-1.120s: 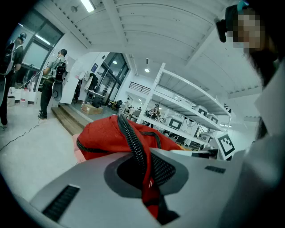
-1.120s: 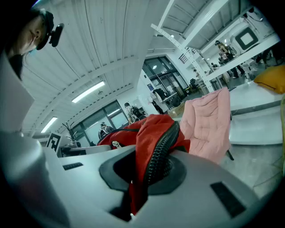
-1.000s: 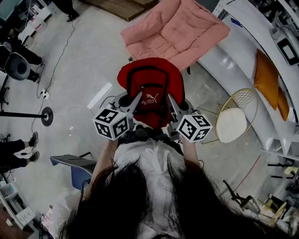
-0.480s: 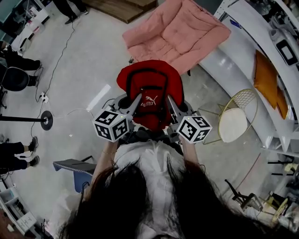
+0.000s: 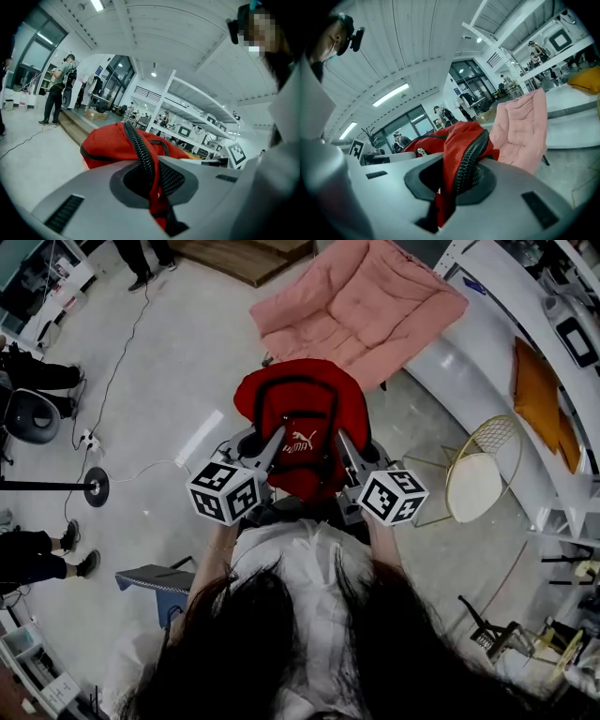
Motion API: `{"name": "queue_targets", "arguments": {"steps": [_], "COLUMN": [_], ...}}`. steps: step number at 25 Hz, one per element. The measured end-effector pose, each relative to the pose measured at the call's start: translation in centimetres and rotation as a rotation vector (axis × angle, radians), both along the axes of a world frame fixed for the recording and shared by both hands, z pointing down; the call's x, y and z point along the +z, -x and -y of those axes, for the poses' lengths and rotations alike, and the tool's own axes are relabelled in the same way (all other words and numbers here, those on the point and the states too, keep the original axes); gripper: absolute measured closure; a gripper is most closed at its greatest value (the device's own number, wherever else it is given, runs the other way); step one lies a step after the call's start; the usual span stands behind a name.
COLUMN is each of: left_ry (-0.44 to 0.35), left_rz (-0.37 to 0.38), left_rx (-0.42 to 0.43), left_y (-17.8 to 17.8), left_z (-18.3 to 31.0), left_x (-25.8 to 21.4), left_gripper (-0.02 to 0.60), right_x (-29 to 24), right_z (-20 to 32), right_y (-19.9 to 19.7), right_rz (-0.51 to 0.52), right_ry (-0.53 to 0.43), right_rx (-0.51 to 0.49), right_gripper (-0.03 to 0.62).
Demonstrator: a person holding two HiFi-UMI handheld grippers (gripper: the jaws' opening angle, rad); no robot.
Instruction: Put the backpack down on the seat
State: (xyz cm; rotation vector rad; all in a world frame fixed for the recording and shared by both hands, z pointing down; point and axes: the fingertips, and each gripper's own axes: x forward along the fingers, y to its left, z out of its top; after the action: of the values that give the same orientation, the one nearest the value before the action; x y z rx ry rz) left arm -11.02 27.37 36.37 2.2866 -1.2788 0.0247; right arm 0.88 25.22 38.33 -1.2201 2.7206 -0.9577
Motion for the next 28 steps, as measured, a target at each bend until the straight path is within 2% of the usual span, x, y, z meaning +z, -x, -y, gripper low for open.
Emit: {"name": "queue_targets", "arguments": {"steps": [6,11,23,28], "left_ry": [0.03,0.048,0.078,0.07], "left_rz": [-0.013,-0.01,-0.01,-0.007], "left_rx": [-0.026,-0.051,-0.164,-0.193], "left_y": [1.4,2.4,3.8,3.1], "left_z": [1.0,3.8,15.6,21.4], "left_x": [1.1,1.8,2.0,1.2], "left_gripper": [0.541,0.541,0.541,0.541], "right_x": [0.7,1.5,1.6,0.8], "right_z": [1.2,4.4,16.8,22.5], "right_y": [1.4,2.4,4.0,3.2], "right_rz": [-0.016,-0.017,-0.016,0.012], "right_ry": [0.015,0.028,0.026,0.015], "right_rx": [-0.025,-0.051,-0.171,-0.193], "right_gripper": [0.54,0.54,0.54,0.54]}}
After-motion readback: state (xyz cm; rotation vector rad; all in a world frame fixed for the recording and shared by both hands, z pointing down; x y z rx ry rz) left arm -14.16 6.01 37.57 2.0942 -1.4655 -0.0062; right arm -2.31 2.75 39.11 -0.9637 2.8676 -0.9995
